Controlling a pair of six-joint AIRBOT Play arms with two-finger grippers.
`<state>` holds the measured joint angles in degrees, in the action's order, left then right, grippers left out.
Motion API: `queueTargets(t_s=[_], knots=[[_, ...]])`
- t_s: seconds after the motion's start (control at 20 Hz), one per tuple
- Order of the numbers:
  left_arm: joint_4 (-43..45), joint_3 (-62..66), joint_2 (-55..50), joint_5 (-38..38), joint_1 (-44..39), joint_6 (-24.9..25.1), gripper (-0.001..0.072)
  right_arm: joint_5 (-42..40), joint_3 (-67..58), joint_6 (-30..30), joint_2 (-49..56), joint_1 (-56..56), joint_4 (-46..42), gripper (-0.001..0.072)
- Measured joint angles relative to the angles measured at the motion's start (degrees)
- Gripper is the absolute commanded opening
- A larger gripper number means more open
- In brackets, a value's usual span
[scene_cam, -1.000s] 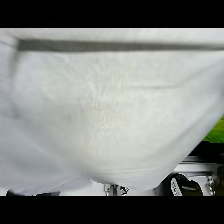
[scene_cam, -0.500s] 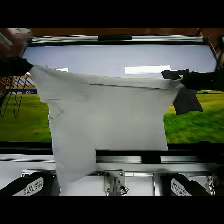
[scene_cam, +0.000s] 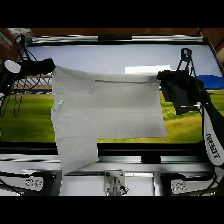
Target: Fold the shirts.
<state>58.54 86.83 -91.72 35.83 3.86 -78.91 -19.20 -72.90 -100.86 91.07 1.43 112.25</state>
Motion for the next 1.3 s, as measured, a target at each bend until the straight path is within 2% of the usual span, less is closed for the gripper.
queueTargets(t_s=[0.1,0.25,0.5,0.85,1.05,1.3], knots=[[-0.7,0.13,-2.32,-1.99,-0.59,0.02,0.0035,2.82,-0.02,0.11,1.77,-0.17,0.02,0.0077],[-0.57,0.24,-4.22,-0.24,-0.81,2.69,0.0035,2.95,-0.02,0.11,2.95,-0.46,-0.74,0.0078],[5.03,0.33,-3.93,14.88,0.96,5.53,0.0035,-5.92,-0.02,0.11,1.16,-0.46,-4.7,0.0077],[8.0,0.26,-3.48,38.34,4.13,6.23,0.0035,-21.79,-0.02,1.57,-0.85,-0.33,-9.75,0.0077],[8.17,0.2,-4.7,43.95,4.5,6.1,0.0035,-24.52,-0.02,5.11,-0.74,1.62,-11.58,0.0077],[8.35,0.11,-7.15,46.27,4.2,3.89,0.0035,-27.67,-0.02,7.78,0.96,3.13,-10.62,0.0077]])
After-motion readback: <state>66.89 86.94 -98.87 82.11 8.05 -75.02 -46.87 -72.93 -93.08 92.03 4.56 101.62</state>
